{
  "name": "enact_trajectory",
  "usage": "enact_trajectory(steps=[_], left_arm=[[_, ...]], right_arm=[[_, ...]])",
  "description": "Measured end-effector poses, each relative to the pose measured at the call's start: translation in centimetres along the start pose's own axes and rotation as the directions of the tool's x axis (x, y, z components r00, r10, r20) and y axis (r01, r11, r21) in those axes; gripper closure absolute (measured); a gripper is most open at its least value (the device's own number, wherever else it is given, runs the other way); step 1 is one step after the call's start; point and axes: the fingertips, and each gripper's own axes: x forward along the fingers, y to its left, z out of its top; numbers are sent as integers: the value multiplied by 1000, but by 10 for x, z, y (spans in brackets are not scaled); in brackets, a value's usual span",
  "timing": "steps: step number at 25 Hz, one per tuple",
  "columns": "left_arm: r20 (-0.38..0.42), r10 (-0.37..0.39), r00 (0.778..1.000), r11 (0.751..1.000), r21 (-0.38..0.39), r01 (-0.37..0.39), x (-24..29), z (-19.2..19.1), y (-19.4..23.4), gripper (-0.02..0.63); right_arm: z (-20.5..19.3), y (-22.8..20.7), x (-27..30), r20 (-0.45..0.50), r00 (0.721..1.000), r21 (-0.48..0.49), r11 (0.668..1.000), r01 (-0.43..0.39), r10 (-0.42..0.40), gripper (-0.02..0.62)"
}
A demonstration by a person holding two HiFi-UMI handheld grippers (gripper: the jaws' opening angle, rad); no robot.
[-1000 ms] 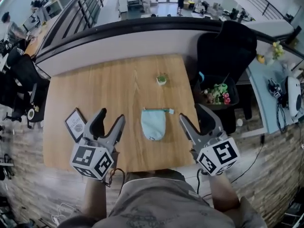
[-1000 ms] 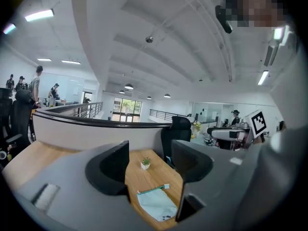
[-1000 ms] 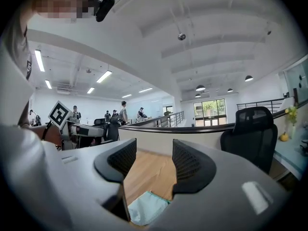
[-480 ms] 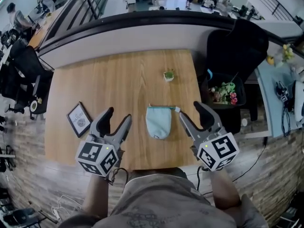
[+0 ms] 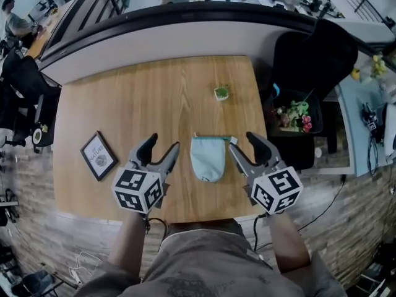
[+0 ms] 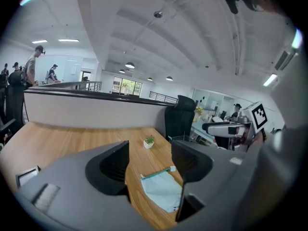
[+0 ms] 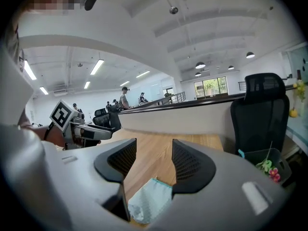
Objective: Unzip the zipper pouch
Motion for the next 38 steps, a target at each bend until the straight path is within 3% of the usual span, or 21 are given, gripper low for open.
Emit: enact_trajectory(steps=[4, 7, 11, 12, 19, 28, 34, 38], left_arm=[[-69, -22, 997, 1000, 7, 23, 36, -25, 2, 342], [-138, -53, 989, 998, -30, 49, 62, -54, 4, 342], [-186, -151, 971, 964, -245, 103, 97, -96, 9, 325], [-205, -161, 965, 958, -269, 102, 105, -107, 11, 325], [-367, -154, 917, 967, -247, 64, 148, -174, 25, 339], [-480, -144, 865, 972, -232, 33, 175, -224, 18, 339], [-495, -49, 867, 985, -170, -42, 175, -231, 32, 476], [-509, -70, 858, 991, -132, 3, 177, -231, 29, 498]], right_arm=[[-17, -8, 22, -38, 999, 59, 998, -12, 14, 376], [-29, -12, 38, -67, 998, 84, 996, -10, 15, 376], [-45, -18, 55, -100, 995, 103, 995, -10, 20, 376], [-49, -19, 58, -108, 994, 105, 994, -9, 21, 376], [-83, -28, 76, -172, 985, 134, 991, -5, 28, 376], [-106, -34, 81, -203, 979, 169, 986, 15, 20, 376], [-112, -36, 79, -213, 977, 173, 985, 20, 18, 376], [-114, -37, 77, -209, 978, 176, 984, 24, 14, 376]])
